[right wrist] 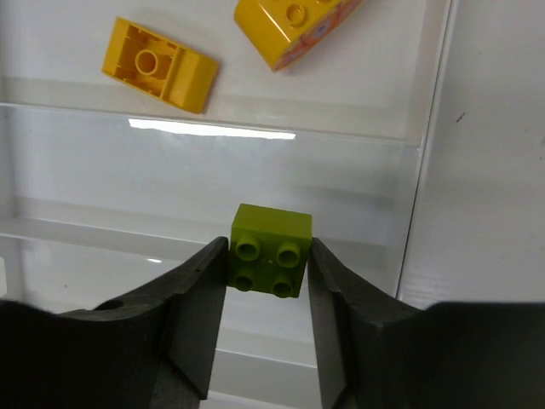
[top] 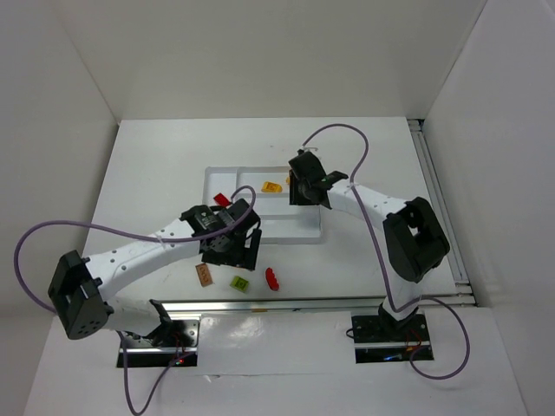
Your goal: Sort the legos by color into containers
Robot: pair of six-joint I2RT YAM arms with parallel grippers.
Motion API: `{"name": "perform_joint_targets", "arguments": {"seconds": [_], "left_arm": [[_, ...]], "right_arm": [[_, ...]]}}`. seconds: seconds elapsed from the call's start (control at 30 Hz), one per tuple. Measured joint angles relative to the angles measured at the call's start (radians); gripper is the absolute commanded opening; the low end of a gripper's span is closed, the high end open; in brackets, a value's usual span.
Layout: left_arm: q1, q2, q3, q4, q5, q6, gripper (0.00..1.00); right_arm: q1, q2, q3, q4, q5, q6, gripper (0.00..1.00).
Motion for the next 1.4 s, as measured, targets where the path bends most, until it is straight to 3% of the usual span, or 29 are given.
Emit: {"name": "perform_joint_targets", "arguments": {"seconds": [0.07, 0.3, 0.53, 0.8, 1.1, 1.4], "left_arm": [[-0.02, 0.006, -0.023, 0.007, 0.012, -0.016, 0.99], [-0.046, 0.04, -0.064, 0.053, 0.037, -0.039, 1.0], [-0.063, 0.098, -0.119, 0.115, 0.042, -0.041, 1.0], [-0.079, 0.181, -0.163, 0.202, 0.04, -0.047, 0.88], [-0.079, 0.203, -0.142, 0.142, 0.011, -0.143, 0.9], [-0.05, 0.191, -0.08, 0.055, 0.075, -0.315, 0.88]], "right_arm": [[-0.005, 0.001, 0.006, 0.016, -0.01, -0.002, 0.61], [-0.013, -0.001, 0.012, 0.026, -0.018, -0.003, 0.7], [-0.018, -0.121, -0.023, 0.011, 0.021, 0.003, 0.71], [-0.069, -0.325, -0.103, -0.019, 0.062, 0.006, 0.73], [-0.086, -0.338, -0.156, -0.079, 0.07, 0.007, 0.74], [-0.086, -0.338, -0.156, -0.079, 0.062, 0.0, 0.75]]}}
